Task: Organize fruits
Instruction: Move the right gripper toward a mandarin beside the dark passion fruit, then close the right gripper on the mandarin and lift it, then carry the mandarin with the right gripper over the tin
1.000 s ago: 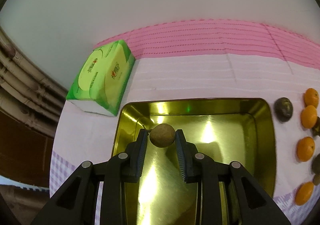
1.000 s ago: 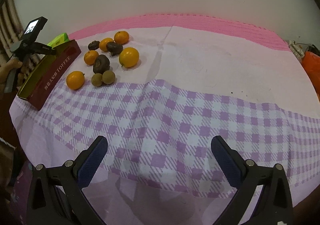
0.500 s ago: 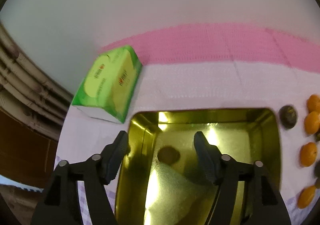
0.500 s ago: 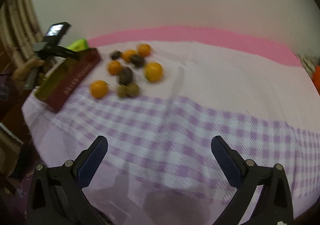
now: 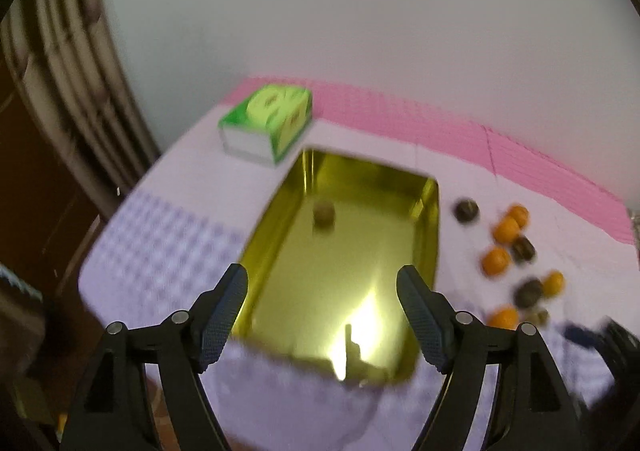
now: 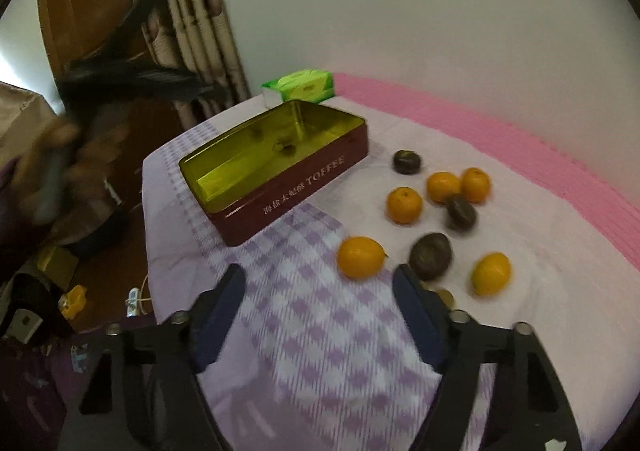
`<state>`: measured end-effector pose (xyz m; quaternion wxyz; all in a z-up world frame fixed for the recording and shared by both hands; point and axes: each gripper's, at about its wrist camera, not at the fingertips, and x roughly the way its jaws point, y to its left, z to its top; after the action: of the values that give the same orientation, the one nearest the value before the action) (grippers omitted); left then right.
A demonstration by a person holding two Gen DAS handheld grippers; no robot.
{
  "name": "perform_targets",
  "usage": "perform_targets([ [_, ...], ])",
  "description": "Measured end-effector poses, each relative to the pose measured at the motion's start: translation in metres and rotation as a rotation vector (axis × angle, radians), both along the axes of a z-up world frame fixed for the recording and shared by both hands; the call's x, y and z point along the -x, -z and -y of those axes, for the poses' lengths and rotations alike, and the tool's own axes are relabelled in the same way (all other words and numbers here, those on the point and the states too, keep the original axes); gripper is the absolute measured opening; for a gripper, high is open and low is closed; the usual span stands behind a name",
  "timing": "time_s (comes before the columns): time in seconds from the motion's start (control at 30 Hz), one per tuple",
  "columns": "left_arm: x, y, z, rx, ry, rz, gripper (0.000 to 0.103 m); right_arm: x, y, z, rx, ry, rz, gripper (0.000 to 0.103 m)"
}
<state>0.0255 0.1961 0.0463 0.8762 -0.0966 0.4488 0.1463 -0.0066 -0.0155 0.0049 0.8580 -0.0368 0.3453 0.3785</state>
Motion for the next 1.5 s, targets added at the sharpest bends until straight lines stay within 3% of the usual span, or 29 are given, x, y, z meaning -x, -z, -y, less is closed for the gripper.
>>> perform_targets([
  [0.03,0.011,0.000,0.001,0.012,-0.008,0.003,0.077,-0.006,0.003,-0.006,0.005,-0.018,-0.013,0.052],
  [0.07,0.025,0.000,0.003,0.017,-0.022,0.012,0.077,-0.012,0.007,-0.013,0.024,-0.028,-0.022,0.051],
  [0.27,0.078,0.011,0.012,-0.008,-0.073,0.021,0.077,-0.037,0.027,-0.027,0.107,-0.011,-0.041,0.051],
  [0.4,0.083,0.014,0.022,-0.086,-0.052,0.038,0.077,-0.052,0.032,-0.029,0.141,0.002,-0.060,0.053],
  [0.5,0.082,0.017,0.025,-0.102,-0.029,0.060,0.078,-0.057,0.037,-0.037,0.166,-0.018,-0.073,0.053],
  [0.67,0.078,0.029,0.022,-0.037,-0.001,0.053,0.080,-0.063,0.050,-0.051,0.248,-0.022,-0.094,0.039],
  [0.8,0.080,0.032,0.012,0.011,-0.042,0.084,0.080,-0.057,0.039,-0.049,0.205,-0.019,-0.064,0.038],
  [0.9,0.085,0.028,0.004,0.022,-0.097,0.129,0.081,-0.054,0.014,-0.050,0.135,-0.032,-0.055,0.038],
  [0.97,0.085,0.025,0.003,0.035,-0.073,0.135,0.081,-0.055,-0.009,-0.057,0.089,-0.055,-0.035,0.038],
  [1.07,0.083,0.024,0.005,-0.031,-0.070,0.103,0.081,-0.066,-0.038,-0.080,0.054,-0.086,-0.012,0.039],
  [1.17,0.081,0.026,0.004,-0.026,-0.056,0.082,0.081,-0.080,-0.051,-0.106,0.058,-0.104,0.001,0.039],
  [1.3,0.079,0.025,0.006,-0.066,-0.049,0.056,0.082,-0.108,-0.050,-0.145,0.089,-0.108,-0.014,0.039],
  [1.4,0.080,0.023,0.005,-0.088,-0.052,0.059,0.095,-0.129,-0.042,-0.169,0.130,-0.100,-0.038,0.039],
  [1.5,0.080,0.022,0.002,-0.115,-0.063,0.061,0.095,-0.150,-0.027,-0.187,0.173,-0.072,-0.074,0.039],
])
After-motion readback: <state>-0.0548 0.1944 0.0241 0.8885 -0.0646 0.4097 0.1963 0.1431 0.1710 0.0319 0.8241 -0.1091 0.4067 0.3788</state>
